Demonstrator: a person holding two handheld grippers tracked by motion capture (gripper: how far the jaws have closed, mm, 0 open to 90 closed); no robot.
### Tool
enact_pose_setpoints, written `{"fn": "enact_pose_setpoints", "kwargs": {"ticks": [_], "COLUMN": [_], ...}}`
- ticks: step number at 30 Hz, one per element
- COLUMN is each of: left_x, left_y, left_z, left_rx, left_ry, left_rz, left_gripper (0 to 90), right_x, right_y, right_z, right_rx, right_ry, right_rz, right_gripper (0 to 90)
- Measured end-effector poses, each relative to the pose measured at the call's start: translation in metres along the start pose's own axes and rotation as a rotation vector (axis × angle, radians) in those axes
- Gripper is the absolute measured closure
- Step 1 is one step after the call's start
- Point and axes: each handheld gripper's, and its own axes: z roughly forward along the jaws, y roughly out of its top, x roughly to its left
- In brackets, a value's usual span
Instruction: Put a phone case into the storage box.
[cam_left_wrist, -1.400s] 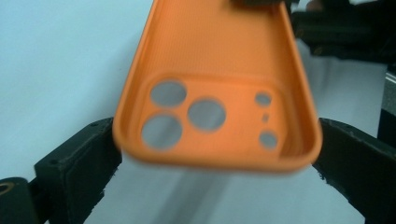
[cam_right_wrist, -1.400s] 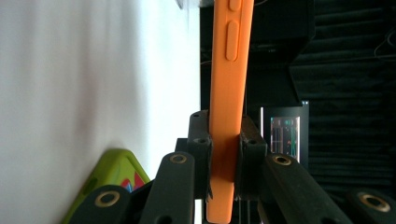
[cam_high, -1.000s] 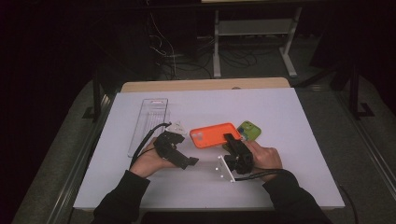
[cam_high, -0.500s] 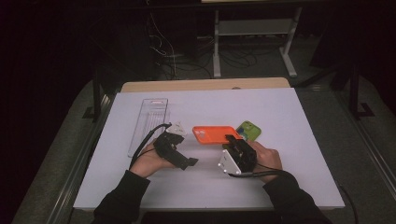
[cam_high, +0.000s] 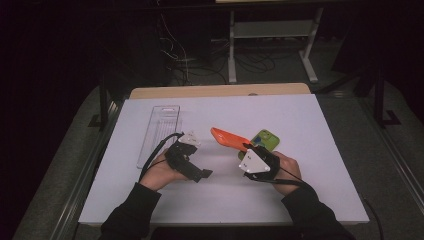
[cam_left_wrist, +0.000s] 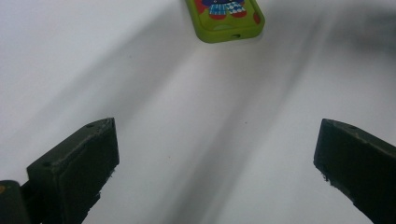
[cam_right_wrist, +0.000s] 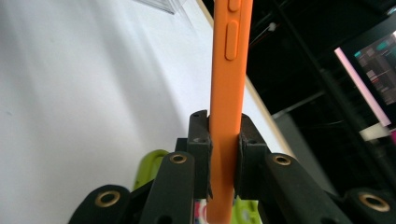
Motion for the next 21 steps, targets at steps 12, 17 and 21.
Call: {"fn": "enact_pose_setpoints", "kwargs": {"ticks": [12,17,21], "left_x": [0.002,0.001,0.003], "left_y": [0.0,0.0,0.001], "left_z": [-0.006,-0.006,-0.007], "left_rx": [-0.041,-0.06,-0.041], "left_ry": [0.004,0.007,0.011], "left_rz": [-0.022,-0.037,-0.012], "left_gripper": [0.0,0.0,0.0], "right_x": [-0.018,-0.025,-0.029], "right_y": [-0.004,-0.01,-0.014], "right_z": [0.002,0.005,0.008], "right_rx": [-0.041,-0.026,-0.013], "right_ry": [0.209,0.287,0.33], "right_rz": [0.372,0.506,0.597], "right_gripper": [78.1,78.2,78.2]}}
